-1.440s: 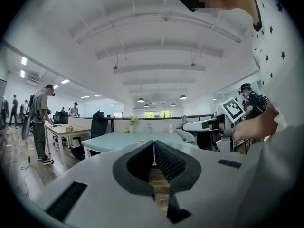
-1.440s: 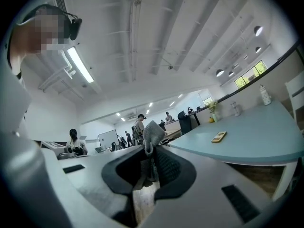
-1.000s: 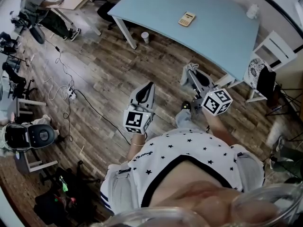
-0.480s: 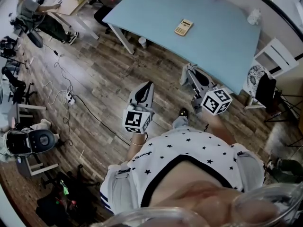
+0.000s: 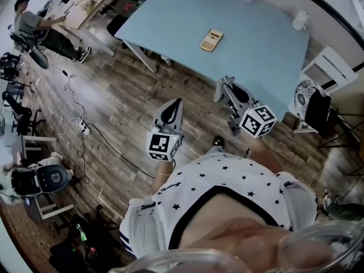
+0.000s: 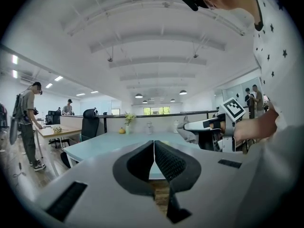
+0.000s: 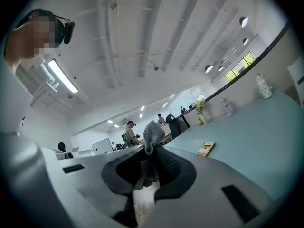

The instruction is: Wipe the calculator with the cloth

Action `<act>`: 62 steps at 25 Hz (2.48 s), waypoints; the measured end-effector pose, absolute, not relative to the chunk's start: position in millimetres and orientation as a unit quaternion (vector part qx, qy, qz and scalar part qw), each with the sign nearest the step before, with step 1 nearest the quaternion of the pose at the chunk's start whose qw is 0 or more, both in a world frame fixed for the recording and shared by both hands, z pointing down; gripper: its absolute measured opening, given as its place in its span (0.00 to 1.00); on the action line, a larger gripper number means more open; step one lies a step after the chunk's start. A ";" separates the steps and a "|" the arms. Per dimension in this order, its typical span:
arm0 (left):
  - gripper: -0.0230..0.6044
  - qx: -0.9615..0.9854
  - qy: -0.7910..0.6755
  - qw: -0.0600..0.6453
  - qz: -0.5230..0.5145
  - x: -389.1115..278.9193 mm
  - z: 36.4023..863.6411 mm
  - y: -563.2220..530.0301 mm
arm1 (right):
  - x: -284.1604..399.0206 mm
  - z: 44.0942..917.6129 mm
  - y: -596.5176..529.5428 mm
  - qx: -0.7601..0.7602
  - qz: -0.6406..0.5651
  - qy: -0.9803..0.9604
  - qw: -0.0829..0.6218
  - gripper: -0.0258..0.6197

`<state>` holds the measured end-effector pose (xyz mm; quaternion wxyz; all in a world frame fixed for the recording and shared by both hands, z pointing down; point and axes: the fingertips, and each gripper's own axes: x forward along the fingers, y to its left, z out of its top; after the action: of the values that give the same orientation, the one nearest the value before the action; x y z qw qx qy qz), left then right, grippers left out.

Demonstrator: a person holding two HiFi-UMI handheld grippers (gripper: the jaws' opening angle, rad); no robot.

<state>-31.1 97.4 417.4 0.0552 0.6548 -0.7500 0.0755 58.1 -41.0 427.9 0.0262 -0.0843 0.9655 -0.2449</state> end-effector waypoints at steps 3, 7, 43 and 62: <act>0.09 0.662 -0.744 0.051 0.073 -27.5 414.2 81.6 | 62.5 427.4 -55.1 -0.093 -0.245 0.965 0.031 0.11; 0.09 0.670 -0.736 0.048 0.083 -21.2 414.5 68.9 | 70.1 427.6 -67.4 -0.104 -0.246 0.963 0.037 0.11; 0.09 0.793 -0.604 0.029 0.075 -113.7 415.8 -139.9 | 5.1 436.1 -197.4 -0.236 -0.244 0.939 0.052 0.11; 0.09 0.828 -0.555 0.037 0.074 -229.9 424.4 -236.1 | -92.9 456.3 -283.0 -0.314 -0.251 0.915 0.029 0.11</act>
<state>-229.9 -236.1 424.4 0.0370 0.8276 -0.5552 0.0738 -92.9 -283.0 456.3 0.0294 -0.3136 0.9152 -0.2514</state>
